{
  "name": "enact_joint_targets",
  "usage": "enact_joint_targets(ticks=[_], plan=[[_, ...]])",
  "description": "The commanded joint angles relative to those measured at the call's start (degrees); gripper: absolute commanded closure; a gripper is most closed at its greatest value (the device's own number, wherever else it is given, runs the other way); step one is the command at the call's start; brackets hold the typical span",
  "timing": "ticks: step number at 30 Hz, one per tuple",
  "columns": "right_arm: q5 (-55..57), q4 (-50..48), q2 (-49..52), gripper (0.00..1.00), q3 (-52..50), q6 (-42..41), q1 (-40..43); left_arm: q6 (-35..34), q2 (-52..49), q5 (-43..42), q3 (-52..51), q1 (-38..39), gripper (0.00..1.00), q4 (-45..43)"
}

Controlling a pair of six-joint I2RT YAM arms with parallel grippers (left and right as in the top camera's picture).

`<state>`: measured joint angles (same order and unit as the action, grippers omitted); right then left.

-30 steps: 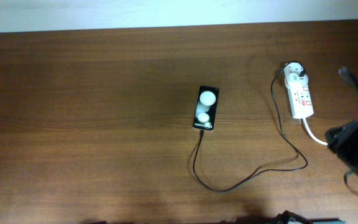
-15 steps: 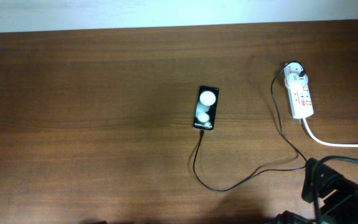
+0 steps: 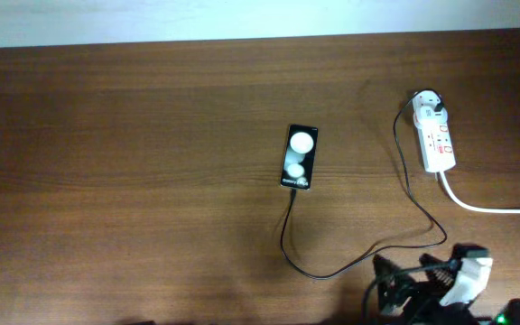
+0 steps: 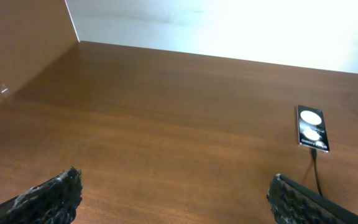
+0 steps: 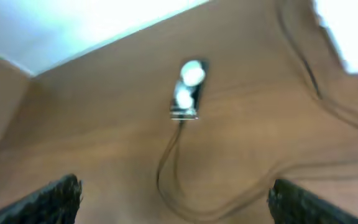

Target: Plug charger to phone and switch on socket

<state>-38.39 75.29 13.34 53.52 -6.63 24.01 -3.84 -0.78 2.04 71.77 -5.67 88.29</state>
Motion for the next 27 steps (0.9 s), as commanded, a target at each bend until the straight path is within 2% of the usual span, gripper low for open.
enact_joint_targets(ticks=[1, 3, 7, 8, 10, 11, 13, 17, 22, 27], plan=[[-6.0, -16.1, -9.3, 0.01, -11.5, -2.2, -8.7, 0.5, 0.4, 0.8, -0.1, -0.2, 0.01, -0.1], [-6.0, -25.6, -12.7, 0.01, -16.5, -3.5, -12.1, 0.5, 0.4, 0.8, -0.1, -0.2, 0.01, -0.1], [-3.8, -56.6, -13.0, 0.01, -30.1, -3.5, -18.6, 0.5, 0.4, 0.8, -0.1, -0.2, 0.01, -0.1], [-0.6, -63.2, -13.1, 0.01, -33.8, -3.5, -20.7, 0.5, 0.4, 0.7, -0.1, -0.2, 0.01, -0.1], [5.7, -70.3, -13.1, 0.01, -38.8, -3.5, -24.3, 0.5, 0.4, 0.7, -0.1, -0.2, 0.01, -0.1], [12.3, -73.6, -13.1, 0.01, -42.4, -3.5, -27.2, 0.5, 0.4, 0.8, -0.1, -0.2, 0.01, -0.1], [21.4, -76.6, -13.1, 0.01, -46.6, -3.5, -30.6, 0.5, 0.4, 0.8, -0.1, -0.2, 0.01, -0.1], [31.4, -76.8, -13.1, 0.01, -51.4, -3.5, -31.9, 0.5, 0.4, 0.8, -0.1, -0.2, 0.01, -0.1], [38.9, -70.6, -13.1, 0.01, -53.2, -3.3, -31.9, 0.5, 0.4, 0.8, -0.1, -0.2, 0.01, -0.1], [38.4, -70.6, -13.1, 0.01, -53.2, -0.9, -31.9, 0.5, 0.4, 0.8, -0.1, -0.2, 0.01, -0.1]])
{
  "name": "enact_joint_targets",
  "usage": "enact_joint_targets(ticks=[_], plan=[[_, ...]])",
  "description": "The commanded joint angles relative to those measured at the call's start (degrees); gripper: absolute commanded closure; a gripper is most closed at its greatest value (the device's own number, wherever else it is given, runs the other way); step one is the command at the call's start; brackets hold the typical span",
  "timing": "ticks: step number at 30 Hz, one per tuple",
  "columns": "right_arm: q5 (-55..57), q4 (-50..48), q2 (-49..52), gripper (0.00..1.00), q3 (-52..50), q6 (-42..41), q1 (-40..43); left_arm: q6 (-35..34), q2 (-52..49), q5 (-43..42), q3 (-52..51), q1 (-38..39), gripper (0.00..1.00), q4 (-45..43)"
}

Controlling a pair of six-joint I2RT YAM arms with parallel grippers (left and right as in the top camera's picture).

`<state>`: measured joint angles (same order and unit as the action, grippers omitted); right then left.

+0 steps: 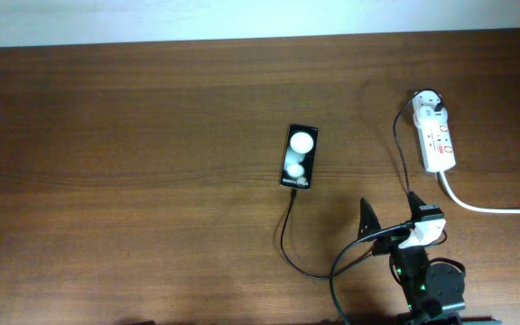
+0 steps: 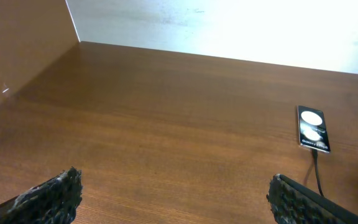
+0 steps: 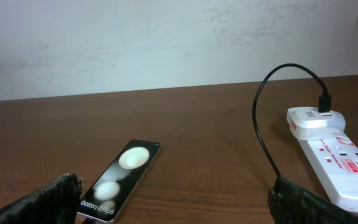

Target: Plug charger to phone and switch on socket

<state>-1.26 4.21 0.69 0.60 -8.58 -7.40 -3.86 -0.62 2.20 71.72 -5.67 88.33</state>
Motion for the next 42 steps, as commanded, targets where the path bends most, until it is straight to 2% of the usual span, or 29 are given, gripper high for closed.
enact_joint_targets(ticks=[1, 7, 16, 42], plan=[[1.4, 0.5, -0.5, 0.01, -0.3, 1.1, -0.5, 0.5, 0.2, 0.6, -0.1, -0.2, 0.01, -0.1], [1.4, 0.5, -0.5, 0.01, -0.3, 11.8, -0.5, 0.5, 0.2, 0.6, -0.1, -0.2, 0.01, -0.1], [1.3, 0.5, -0.5, 0.01, -0.3, 11.8, 2.7, 0.5, 0.2, 0.6, -0.1, -0.2, 0.01, -0.1], [1.5, 0.4, -0.4, 0.01, -0.3, 11.6, 2.6, 0.5, 0.2, 0.6, -0.1, 0.7, 0.01, -0.1]])
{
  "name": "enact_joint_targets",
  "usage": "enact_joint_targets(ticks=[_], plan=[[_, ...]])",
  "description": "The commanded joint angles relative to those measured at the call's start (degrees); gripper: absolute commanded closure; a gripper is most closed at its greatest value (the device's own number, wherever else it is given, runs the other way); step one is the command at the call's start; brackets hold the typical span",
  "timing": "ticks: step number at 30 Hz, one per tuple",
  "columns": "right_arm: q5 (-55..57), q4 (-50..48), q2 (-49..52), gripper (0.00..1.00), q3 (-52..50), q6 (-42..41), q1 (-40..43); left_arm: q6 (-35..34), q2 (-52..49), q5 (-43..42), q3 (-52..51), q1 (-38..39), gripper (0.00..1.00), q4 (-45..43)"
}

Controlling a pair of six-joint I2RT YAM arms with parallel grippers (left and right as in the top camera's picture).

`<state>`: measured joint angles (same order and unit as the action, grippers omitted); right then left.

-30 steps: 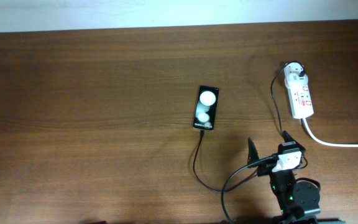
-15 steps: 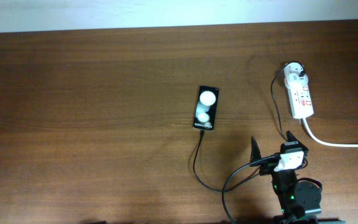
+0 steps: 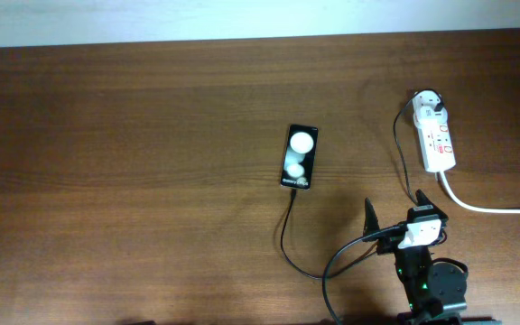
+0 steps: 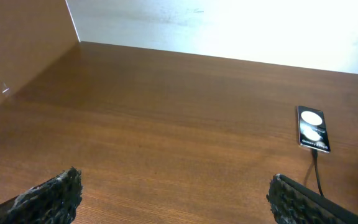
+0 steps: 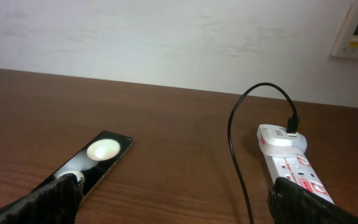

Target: Plug charger to phone and switch on socket

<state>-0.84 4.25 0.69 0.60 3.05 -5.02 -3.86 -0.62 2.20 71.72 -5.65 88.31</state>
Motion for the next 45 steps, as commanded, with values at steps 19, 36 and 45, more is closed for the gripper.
enact_joint_targets(ticks=[19, 36, 45], plan=[[1.1, 0.4, -0.4, 0.01, -0.3, -0.1, 0.2, 0.7, 0.2, -3.0, -7.7, 4.4, 0.01, -14.9], [1.1, 0.4, -0.4, 0.01, -0.3, -0.1, 0.2, 0.7, 0.3, -13.4, -49.2, 4.4, 0.01, -54.5], [1.1, 0.4, -0.4, 0.01, -0.3, -0.1, 0.2, 0.5, 0.3, -14.8, -68.2, 4.4, 0.01, -82.8]])
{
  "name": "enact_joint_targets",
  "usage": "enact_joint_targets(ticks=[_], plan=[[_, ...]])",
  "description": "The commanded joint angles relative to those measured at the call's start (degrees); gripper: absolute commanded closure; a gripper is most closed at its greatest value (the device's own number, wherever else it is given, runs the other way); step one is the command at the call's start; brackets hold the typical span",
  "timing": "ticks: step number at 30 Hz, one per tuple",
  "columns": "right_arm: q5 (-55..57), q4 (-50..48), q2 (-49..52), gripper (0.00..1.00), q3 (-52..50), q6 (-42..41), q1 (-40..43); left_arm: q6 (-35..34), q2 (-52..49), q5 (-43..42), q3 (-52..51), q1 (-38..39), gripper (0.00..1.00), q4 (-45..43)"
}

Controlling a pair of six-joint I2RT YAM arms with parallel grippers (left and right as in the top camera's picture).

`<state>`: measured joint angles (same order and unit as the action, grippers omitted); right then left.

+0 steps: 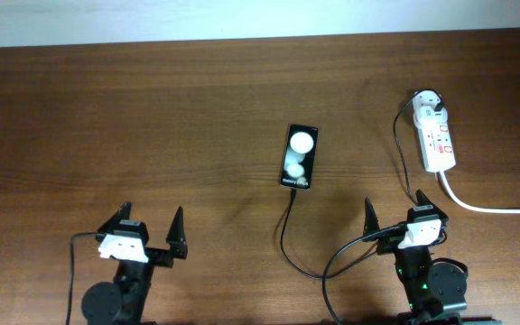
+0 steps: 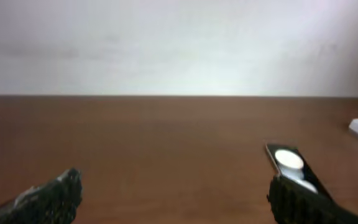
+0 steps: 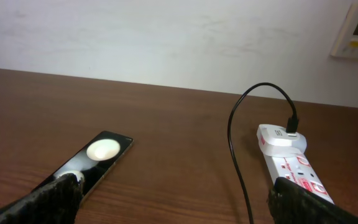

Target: Plug charger to phone and switch on socket

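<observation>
The black phone point(image 1: 298, 156) lies face up mid-table, also in the right wrist view point(image 3: 95, 158) and blurred in the left wrist view point(image 2: 291, 163). A black cable point(image 1: 289, 236) runs from the phone's near end, loops forward, then climbs to the charger plug point(image 3: 281, 138) on the white power strip point(image 1: 438, 138). My left gripper point(image 1: 149, 230) stands open at the front left, far from the phone. At the front right my right gripper point(image 1: 394, 209) is open too, with the cable loop passing by it. Neither gripper holds anything.
The power strip's white lead point(image 1: 495, 209) runs off the right edge. A pale wall point(image 3: 166, 37) stands behind the table's far edge, with a white panel on it. The wooden table top point(image 1: 106, 135) stretches left of the phone.
My left arm, out of the overhead view before, now stands at the front left, and its camera looks level across the table instead of down. The right arm, phone and cable have not moved.
First my right arm sat low at the front right edge, its camera blurred and looking down. Then it stood upright near the cable loop, facing phone and strip, and later had turned slightly right. My left arm has come into the overhead view only now.
</observation>
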<state>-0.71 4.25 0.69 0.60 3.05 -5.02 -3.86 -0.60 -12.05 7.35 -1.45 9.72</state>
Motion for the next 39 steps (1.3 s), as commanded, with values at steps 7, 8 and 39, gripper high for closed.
enact_joint_targets(ticks=[7, 8, 39], plan=[[1.0, 0.4, -0.4, 0.01, -0.3, -0.1, 0.2, 0.5, 0.3, 12.2, -6.8, 0.2, 0.01, -7.0], [1.0, 0.4, -0.4, 0.01, -0.3, -0.1, 0.2, 0.5, 0.3, 13.1, -6.8, 0.2, 0.01, -6.3], [1.0, 0.4, -0.4, 0.01, -0.3, -0.1, 0.2, 5.0, 0.3, 11.9, -6.8, 0.2, 0.01, -4.9]])
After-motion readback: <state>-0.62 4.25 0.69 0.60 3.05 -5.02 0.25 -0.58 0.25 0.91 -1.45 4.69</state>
